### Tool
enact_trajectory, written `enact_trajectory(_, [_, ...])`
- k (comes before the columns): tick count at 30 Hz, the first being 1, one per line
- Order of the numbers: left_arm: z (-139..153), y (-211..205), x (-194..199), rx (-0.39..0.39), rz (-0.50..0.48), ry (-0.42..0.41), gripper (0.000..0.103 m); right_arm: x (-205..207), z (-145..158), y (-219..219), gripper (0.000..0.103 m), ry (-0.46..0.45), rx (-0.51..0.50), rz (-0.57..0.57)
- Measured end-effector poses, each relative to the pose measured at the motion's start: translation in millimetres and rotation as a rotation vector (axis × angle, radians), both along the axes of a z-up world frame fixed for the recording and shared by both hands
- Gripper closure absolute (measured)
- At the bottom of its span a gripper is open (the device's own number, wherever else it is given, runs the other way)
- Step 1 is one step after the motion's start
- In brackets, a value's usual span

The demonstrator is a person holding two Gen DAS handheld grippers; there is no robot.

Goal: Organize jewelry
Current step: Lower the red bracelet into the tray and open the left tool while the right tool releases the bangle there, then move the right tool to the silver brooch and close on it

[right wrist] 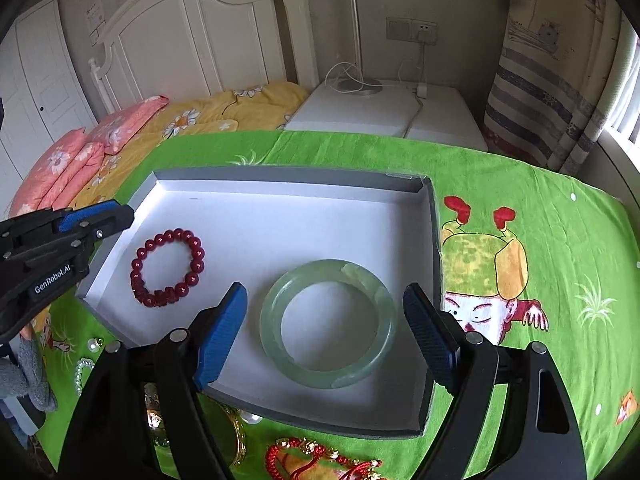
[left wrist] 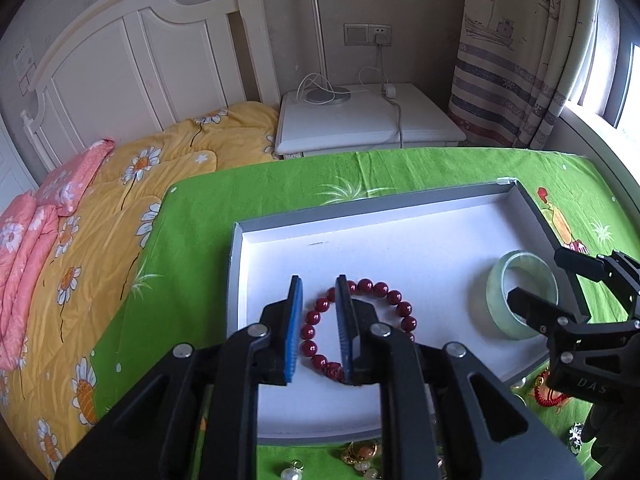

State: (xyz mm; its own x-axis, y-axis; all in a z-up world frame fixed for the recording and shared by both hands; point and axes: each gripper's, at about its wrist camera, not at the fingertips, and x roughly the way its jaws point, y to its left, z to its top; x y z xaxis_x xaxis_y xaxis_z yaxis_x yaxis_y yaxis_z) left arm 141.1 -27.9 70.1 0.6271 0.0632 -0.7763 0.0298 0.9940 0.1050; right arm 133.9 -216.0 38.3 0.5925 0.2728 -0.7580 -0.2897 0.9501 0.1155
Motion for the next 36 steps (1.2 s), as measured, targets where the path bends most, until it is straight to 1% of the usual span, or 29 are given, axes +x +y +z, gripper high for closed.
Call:
enact_trajectory(1, [-1.2, 2.5, -2.1, 0.001, 0.007, -0.004, 0.053, -0.9, 3.8, -1.6, 0.016, -0.005, 0.014, 0.003])
enact_trajectory(2, [-1.4, 4.8, -4.0, 0.004, 0.011, -0.013, 0.045, -2.9, 7.7, -3.1, 0.016, -0.016, 0.024, 0.01])
enact_trajectory(3, [-2.4, 6.4, -6.3, 0.009, 0.012, -0.02, 0.04, -5.8, 10.8, -2.9, 0.016, -0.029, 0.018, 0.021])
enact_trajectory(5, [-7.3, 7.3, -8.8, 0.01, 0.008, -0.003, 0.04, -10.4, 11.6, -0.5, 0.016, -0.04, -0.03, 0.036])
enact_trajectory(7, [-13.7, 5.6, -11.9, 0.014, -0.004, 0.016, 0.04, -13.8, 5.8, -1.5, 0.025, -0.02, -0.054, 0.049])
enact_trajectory(10, [-27.0, 2.0, -18.5, 0.068, -0.033, 0.038, 0.04, -16.6, -10.9, -9.7, 0.029, 0.038, -0.06, 0.057])
enact_trajectory(11, [-32.5, 1.7, -20.1, 0.088, -0.041, 0.047, 0.04, -21.4, -12.8, -10.1, 0.031, 0.017, -0.07, 0.074])
enact_trajectory(13, [-43.6, 3.6, -21.9, 0.131, -0.059, 0.064, 0.04, -28.1, -14.5, -4.7, 0.031, 0.019, -0.131, 0.129])
enact_trajectory(14, [-47.0, 5.8, -23.1, 0.137, -0.073, 0.06, 0.039, -30.9, -13.6, -3.4, 0.031, 0.029, -0.141, 0.147])
enact_trajectory(16, [-49.0, 15.8, -24.9, 0.084, -0.092, 0.072, 0.04, -36.3, -12.5, -4.9, 0.031, 0.062, -0.122, 0.164])
enact_trajectory(17, [-49.8, 16.4, -27.2, 0.099, -0.107, 0.076, 0.041, -39.3, -12.4, -4.8, 0.031, 0.07, -0.12, 0.176])
enact_trajectory(18, [-51.2, 14.1, -31.8, 0.132, -0.132, 0.076, 0.041, -42.8, -12.1, -5.4, 0.031, 0.08, -0.114, 0.18])
enact_trajectory(20, [-50.9, 15.3, -41.8, 0.129, -0.151, 0.082, 0.043, -54.5, -11.5, -6.2, 0.031, 0.088, -0.102, 0.18])
enact_trajectory(22, [-51.2, 17.3, -55.9, 0.125, -0.157, 0.084, 0.044, -70.6, -12.0, -6.2, 0.031, 0.084, -0.091, 0.187])
enact_trajectory(25, [-52.2, 19.3, -86.2, 0.12, -0.158, 0.063, 0.044, -100.1, -13.9, -3.5, 0.031, 0.057, -0.096, 0.192])
enact_trajectory(32, [-50.7, 15.0, -162.4, 0.093, -0.108, 0.037, 0.044, -161.0, -16.5, -9.4, 0.031, 0.011, -0.075, 0.235])
enact_trajectory(36, [-50.9, 8.7, -202.1, 0.075, -0.082, -0.003, 0.044, -187.7, -16.5, -16.6, 0.031, 0.007, -0.068, 0.246])
